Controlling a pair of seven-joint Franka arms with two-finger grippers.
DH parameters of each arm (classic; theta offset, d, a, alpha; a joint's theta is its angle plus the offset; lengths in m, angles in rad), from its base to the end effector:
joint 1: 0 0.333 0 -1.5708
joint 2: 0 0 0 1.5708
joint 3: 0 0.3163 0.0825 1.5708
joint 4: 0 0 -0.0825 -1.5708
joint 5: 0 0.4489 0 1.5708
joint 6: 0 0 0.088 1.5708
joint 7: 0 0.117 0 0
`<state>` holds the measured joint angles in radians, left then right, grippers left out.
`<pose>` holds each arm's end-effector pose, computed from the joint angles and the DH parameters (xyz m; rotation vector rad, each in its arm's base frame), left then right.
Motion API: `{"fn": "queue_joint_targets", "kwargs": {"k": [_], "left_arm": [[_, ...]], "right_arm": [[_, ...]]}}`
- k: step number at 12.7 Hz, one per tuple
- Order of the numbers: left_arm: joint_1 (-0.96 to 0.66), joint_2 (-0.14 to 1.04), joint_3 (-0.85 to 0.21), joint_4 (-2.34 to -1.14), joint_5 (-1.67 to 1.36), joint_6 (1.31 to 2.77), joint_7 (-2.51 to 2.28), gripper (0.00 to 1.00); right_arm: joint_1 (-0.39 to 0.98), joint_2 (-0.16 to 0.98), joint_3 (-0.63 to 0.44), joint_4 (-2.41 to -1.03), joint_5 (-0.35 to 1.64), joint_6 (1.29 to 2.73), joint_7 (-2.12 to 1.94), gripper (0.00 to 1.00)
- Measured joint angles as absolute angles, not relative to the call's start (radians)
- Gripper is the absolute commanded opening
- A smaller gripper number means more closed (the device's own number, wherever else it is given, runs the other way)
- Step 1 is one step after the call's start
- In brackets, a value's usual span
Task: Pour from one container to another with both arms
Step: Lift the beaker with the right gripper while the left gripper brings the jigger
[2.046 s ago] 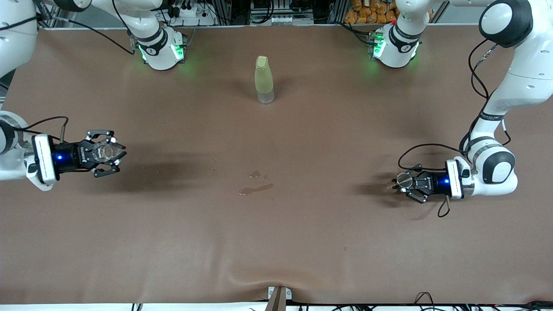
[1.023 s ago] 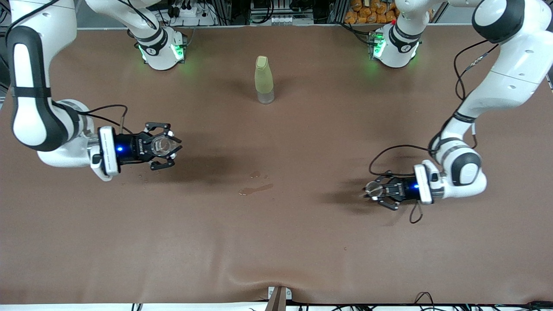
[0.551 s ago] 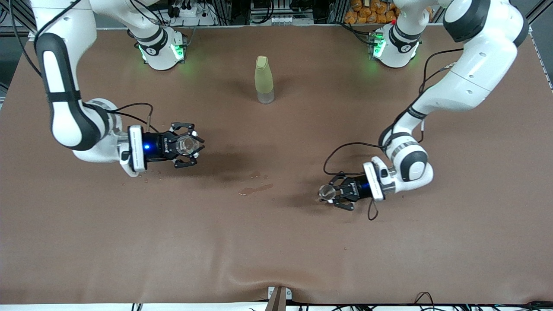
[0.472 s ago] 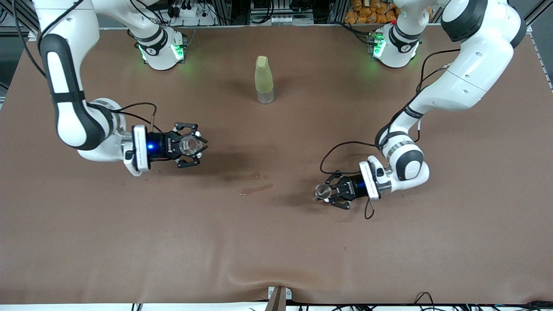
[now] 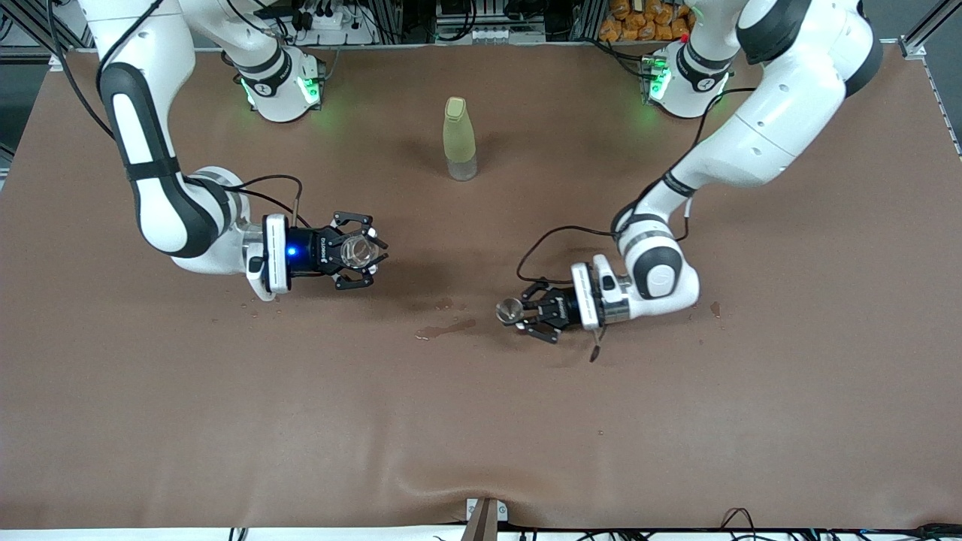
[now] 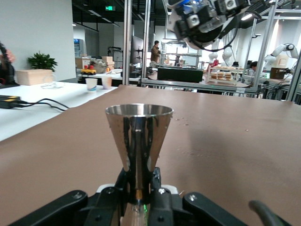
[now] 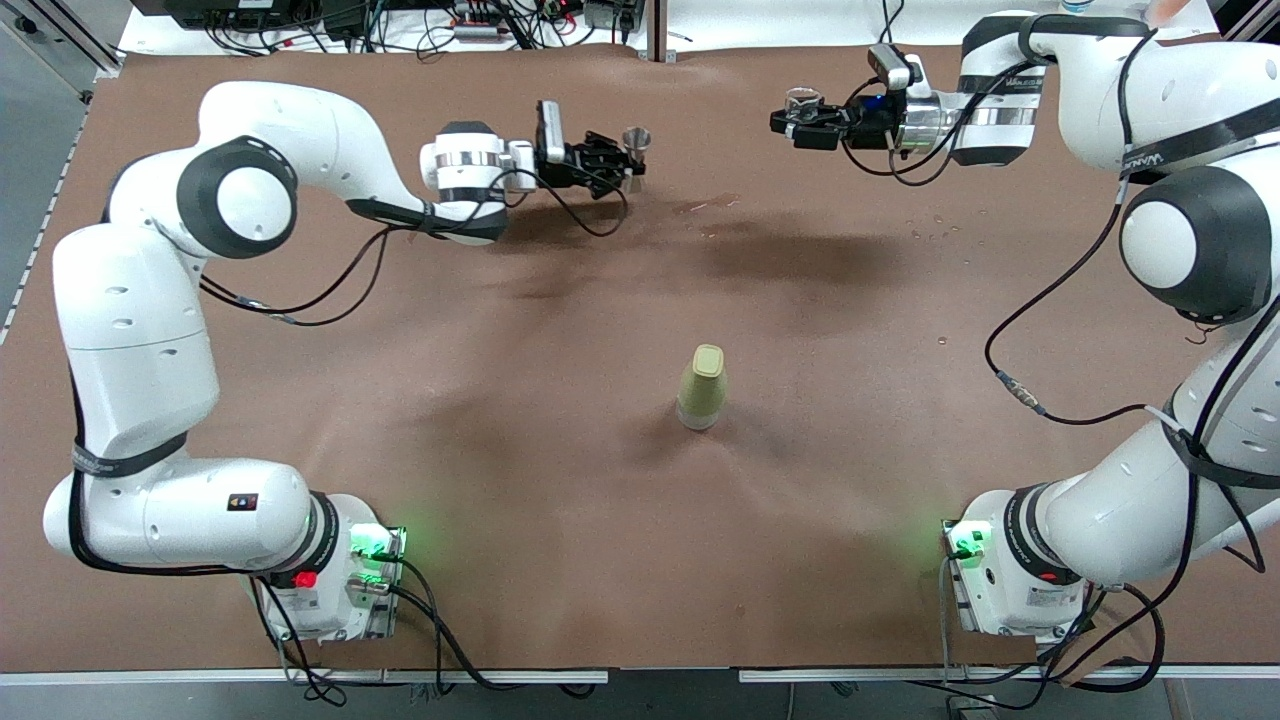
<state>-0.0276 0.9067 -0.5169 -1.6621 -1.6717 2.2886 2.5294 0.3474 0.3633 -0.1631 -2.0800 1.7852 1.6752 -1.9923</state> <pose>0.6186 -0.3794 0.0934 1.4427 -1.1990 1.1621 0.5922 0.2185 0.2437 -1.4081 -0.8473 -0.8985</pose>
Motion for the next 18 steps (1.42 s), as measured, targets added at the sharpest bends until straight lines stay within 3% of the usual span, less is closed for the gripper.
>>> {"fn": "queue_joint_targets", "kwargs": {"k": [14,18], "left_arm": [[-0.169,0.940,-0.488,-1.604,-1.726,2.298,2.531,0.00],[-0.174,0.941,-0.487,-1.604,-1.727,2.298,2.531,0.00]], "right_arm": [[0.349,0.363,-0.096,-2.103,1.871,1.741,-2.033,0.00],[0.350,0.363,-0.026,-2.103,1.938,1.821,-2.042,0.00]]}}
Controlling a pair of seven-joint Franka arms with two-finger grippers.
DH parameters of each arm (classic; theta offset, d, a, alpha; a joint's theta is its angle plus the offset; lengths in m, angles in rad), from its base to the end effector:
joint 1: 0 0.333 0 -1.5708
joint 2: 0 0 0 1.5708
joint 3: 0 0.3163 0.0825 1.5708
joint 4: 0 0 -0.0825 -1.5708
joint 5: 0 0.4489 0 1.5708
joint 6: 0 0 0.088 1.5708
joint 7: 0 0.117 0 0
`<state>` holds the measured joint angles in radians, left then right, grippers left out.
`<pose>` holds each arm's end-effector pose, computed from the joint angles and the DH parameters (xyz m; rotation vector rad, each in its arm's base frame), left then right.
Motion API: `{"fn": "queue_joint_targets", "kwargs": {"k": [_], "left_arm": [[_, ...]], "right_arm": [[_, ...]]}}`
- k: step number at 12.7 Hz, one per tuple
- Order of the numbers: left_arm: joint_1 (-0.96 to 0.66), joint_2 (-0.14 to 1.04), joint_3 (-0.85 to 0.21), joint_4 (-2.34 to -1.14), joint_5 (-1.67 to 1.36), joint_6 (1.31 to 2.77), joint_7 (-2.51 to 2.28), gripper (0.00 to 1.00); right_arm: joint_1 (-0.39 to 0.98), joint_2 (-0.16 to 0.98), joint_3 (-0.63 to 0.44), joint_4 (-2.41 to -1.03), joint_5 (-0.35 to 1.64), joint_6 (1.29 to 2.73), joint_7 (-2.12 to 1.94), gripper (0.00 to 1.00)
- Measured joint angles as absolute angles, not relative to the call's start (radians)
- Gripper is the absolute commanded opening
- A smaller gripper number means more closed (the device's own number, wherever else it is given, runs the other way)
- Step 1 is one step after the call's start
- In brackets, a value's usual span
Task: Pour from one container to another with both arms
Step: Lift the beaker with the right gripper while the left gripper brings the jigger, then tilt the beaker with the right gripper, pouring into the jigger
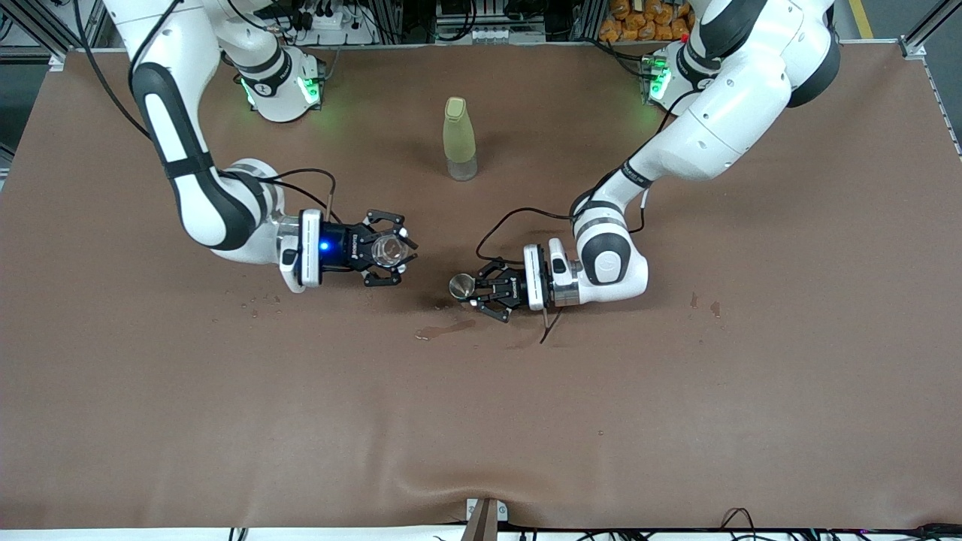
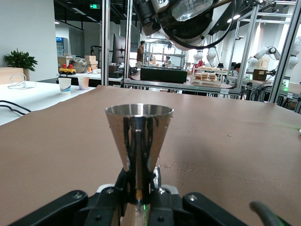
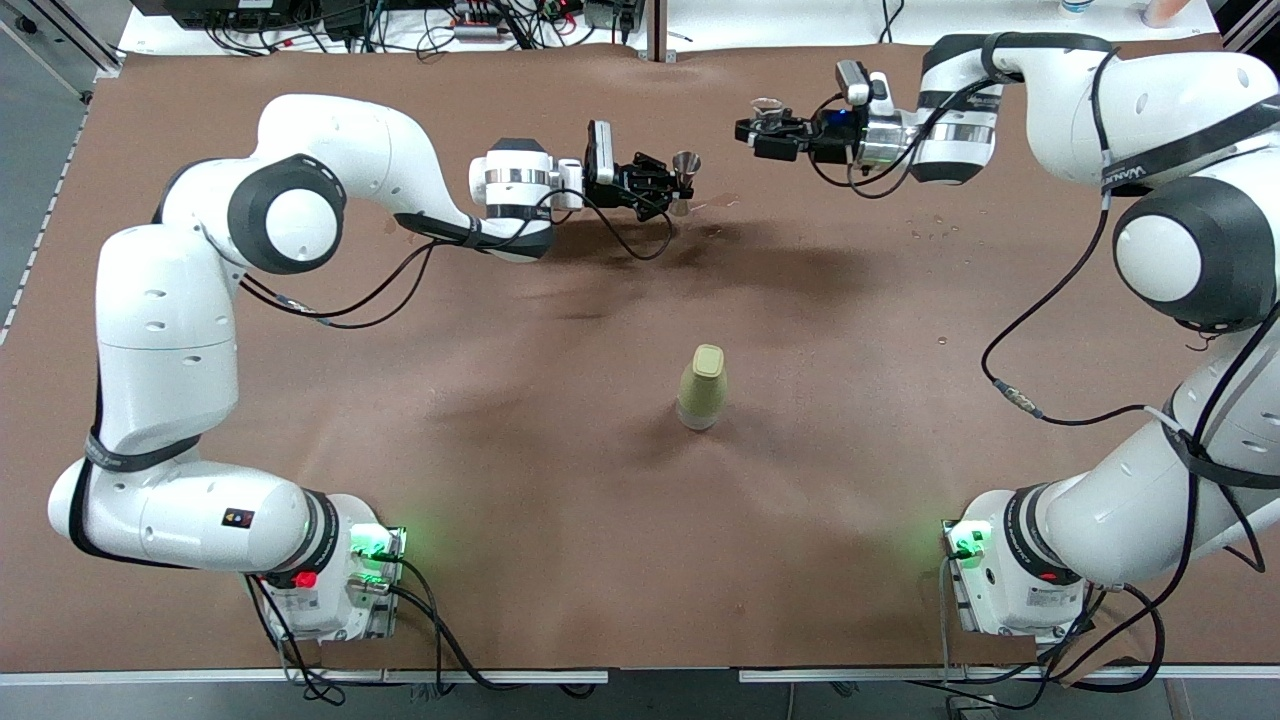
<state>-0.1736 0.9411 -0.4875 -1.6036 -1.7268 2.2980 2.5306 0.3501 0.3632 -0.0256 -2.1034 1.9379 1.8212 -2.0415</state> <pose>0.5858 -0.4505 0.0861 1.3934 -1.2196 1.1167 0.5711 0.2824 0.2311 -1.4422 -0.7723 -0.9465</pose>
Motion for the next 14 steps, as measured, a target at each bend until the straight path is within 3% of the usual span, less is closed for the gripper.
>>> {"fn": "queue_joint_targets", "kwargs": {"k": [8,14], "left_arm": [[-0.227,0.948,-0.487,-1.597,-1.788,2.298,2.531,0.00],[-0.237,0.948,-0.483,-1.587,-1.831,2.298,2.539,0.00]], "right_arm": [[0.405,0.365,0.094,-2.104,2.157,1.999,-2.157,0.00],[0.431,0.390,0.100,-2.103,2.183,2.016,-2.188,0.00]]}}
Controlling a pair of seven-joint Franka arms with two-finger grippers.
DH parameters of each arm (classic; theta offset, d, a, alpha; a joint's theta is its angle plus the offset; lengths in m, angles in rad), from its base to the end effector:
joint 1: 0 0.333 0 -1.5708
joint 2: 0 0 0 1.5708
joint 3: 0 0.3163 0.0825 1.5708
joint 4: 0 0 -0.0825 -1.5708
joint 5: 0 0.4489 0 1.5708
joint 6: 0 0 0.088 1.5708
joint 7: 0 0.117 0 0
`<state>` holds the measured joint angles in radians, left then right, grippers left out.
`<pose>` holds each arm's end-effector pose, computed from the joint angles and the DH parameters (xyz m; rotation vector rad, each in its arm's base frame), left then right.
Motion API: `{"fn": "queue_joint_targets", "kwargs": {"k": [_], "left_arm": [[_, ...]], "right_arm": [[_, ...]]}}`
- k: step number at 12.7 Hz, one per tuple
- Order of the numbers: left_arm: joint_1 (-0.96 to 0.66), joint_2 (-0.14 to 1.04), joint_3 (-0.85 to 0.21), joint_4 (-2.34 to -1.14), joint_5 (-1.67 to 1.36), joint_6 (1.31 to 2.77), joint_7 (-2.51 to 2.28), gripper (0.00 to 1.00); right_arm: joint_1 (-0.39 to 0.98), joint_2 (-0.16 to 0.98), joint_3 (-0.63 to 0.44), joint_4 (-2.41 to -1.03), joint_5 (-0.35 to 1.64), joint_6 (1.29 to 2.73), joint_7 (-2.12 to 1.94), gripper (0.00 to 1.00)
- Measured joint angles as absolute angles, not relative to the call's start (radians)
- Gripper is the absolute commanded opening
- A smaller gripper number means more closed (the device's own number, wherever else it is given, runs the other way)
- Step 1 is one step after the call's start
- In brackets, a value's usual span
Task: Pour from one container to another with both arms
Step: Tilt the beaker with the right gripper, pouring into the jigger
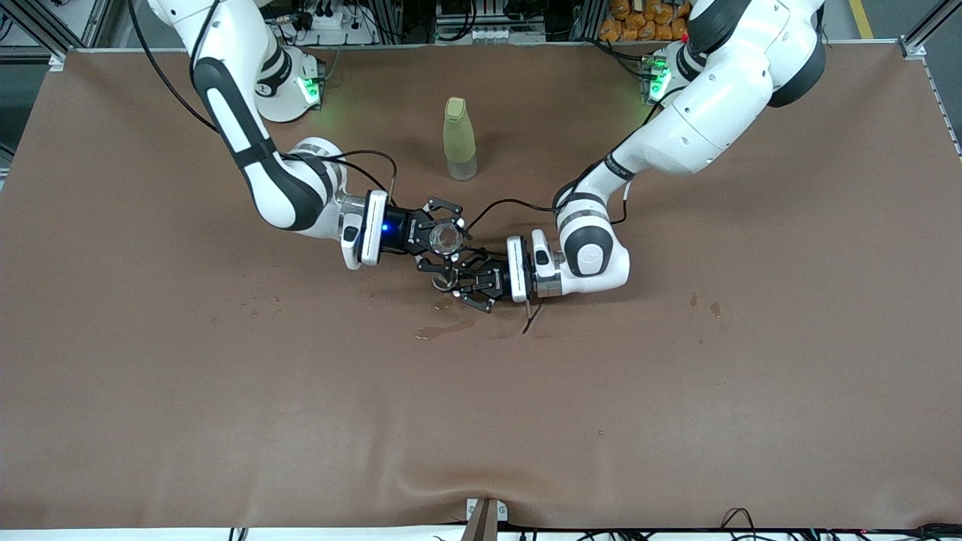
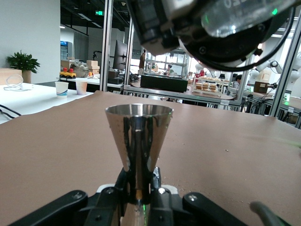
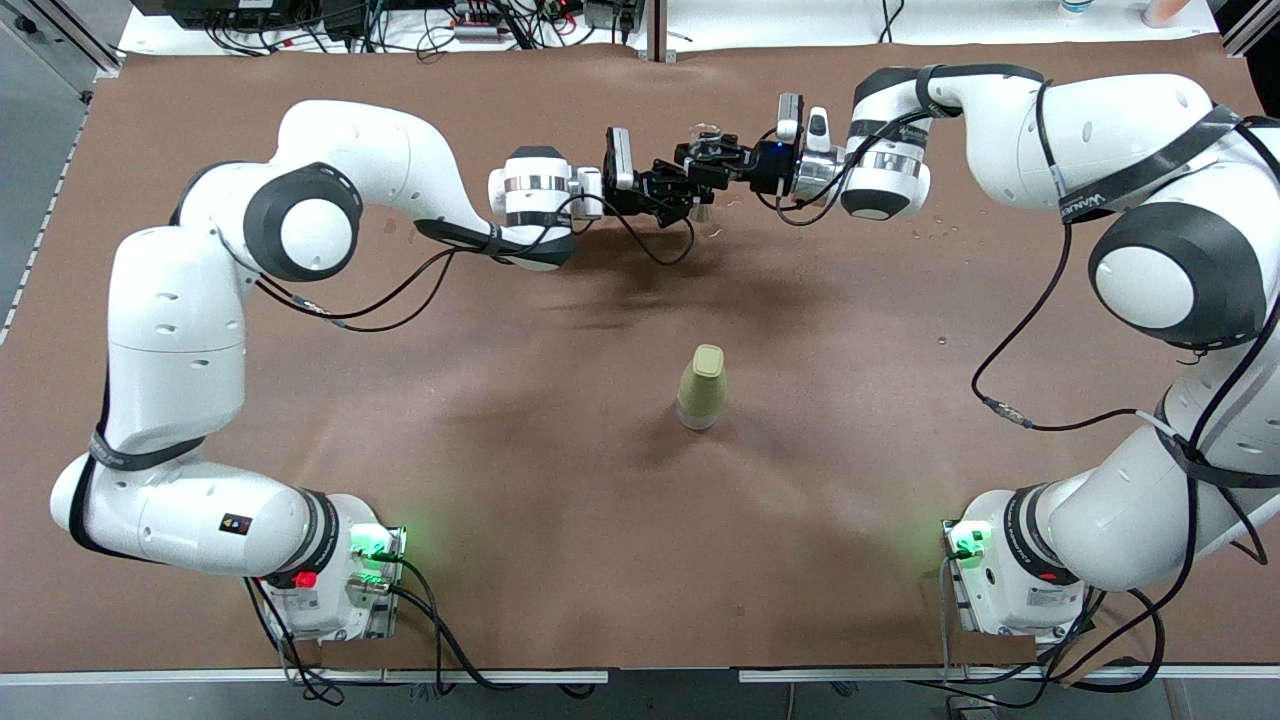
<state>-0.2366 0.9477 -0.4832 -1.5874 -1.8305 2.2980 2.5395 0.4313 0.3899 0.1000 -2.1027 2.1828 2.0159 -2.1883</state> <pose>0.5659 -0.4851 0.0885 1.3929 -1.1480 1.1162 0.5269 0.3738 0.2099 -1.5043 -0.7230 -1.0268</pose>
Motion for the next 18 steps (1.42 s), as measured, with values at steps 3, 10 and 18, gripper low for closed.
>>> {"fn": "queue_joint_targets", "kwargs": {"k": [3,10,18], "left_arm": [[-0.251,0.951,-0.483,-1.579,-1.851,2.298,2.545,0.00],[-0.268,0.975,-0.449,-1.565,-1.868,2.298,2.592,0.00],[-0.269,0.978,-0.437,-1.557,-1.897,2.298,2.592,0.00]], "right_arm": [[0.431,0.411,0.100,-2.103,2.185,2.016,-2.206,0.00],[0.431,0.423,0.097,-2.101,2.195,2.026,-2.211,0.00],[0.431,0.424,0.097,-2.102,2.196,2.028,-2.080,0.00]]}}
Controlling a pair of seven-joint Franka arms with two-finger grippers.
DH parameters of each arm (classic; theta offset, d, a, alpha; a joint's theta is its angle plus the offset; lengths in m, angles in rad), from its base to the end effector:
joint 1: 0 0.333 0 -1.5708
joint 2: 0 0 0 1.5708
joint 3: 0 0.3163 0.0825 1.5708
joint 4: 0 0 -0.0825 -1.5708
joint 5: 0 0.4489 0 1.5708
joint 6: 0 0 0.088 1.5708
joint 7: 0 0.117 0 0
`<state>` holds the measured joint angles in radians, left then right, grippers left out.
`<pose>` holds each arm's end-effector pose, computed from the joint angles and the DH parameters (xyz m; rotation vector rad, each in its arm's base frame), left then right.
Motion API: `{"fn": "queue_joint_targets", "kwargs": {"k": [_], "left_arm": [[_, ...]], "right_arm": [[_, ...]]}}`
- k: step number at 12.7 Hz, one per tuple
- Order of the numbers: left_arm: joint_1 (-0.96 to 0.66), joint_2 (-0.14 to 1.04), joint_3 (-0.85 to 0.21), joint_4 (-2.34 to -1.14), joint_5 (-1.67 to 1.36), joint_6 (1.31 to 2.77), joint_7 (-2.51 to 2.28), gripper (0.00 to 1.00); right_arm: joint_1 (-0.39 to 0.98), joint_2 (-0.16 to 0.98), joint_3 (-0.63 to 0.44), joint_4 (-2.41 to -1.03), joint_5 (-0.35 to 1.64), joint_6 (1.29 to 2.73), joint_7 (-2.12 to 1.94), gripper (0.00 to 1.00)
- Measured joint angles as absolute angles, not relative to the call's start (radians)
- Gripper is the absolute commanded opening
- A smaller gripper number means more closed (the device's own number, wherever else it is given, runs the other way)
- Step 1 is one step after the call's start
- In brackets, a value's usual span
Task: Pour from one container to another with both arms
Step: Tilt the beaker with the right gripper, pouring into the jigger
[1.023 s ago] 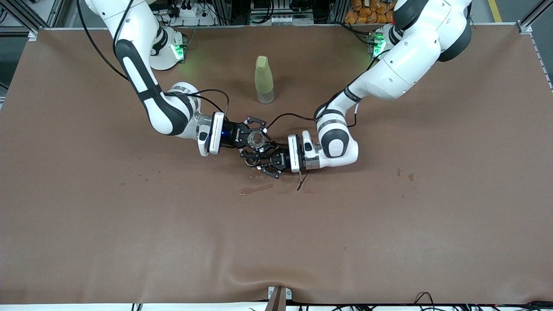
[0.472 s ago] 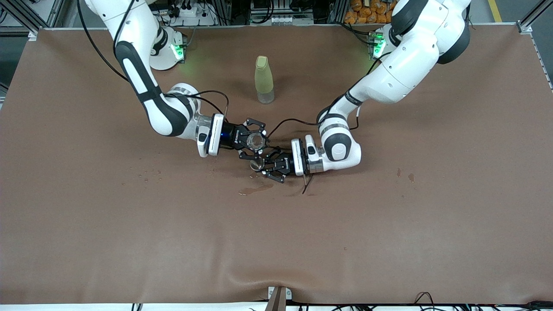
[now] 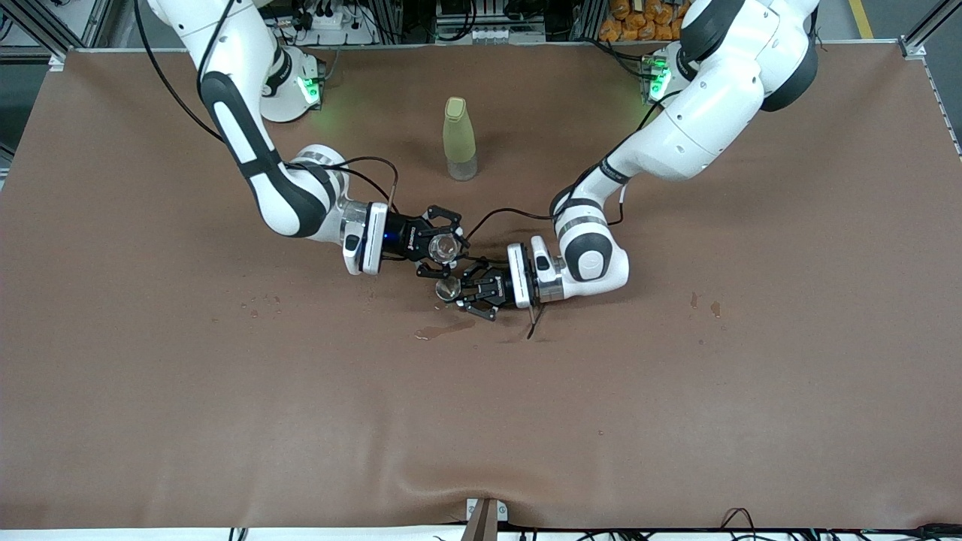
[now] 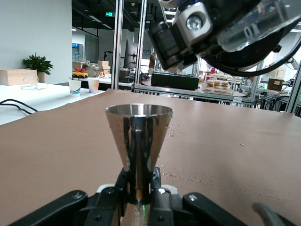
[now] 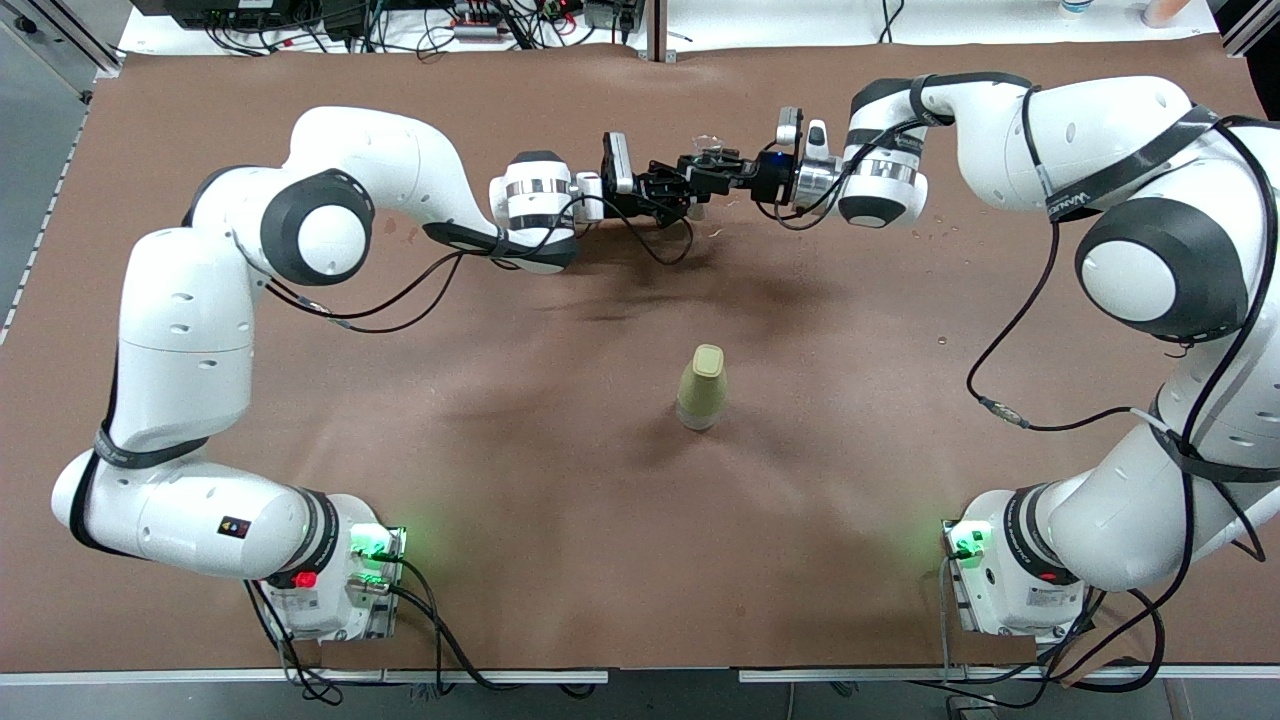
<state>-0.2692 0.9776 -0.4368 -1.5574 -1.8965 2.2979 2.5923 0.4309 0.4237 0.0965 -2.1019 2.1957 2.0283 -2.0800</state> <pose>0.5728 -0.4794 0.0690 1.4260 -1.1410 1.1623 0.5256 0.3686 0.1878 -1.5662 -0.6053 -0.9268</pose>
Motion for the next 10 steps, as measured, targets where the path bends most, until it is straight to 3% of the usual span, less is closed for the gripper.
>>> {"fn": "queue_joint_targets", "kwargs": {"k": [10], "left_arm": [[-0.280,0.978,-0.437,-1.554,-1.917,2.298,2.592,0.00]], "right_arm": [[0.431,0.424,0.101,-2.103,2.196,2.026,-1.823,0.00]]}}
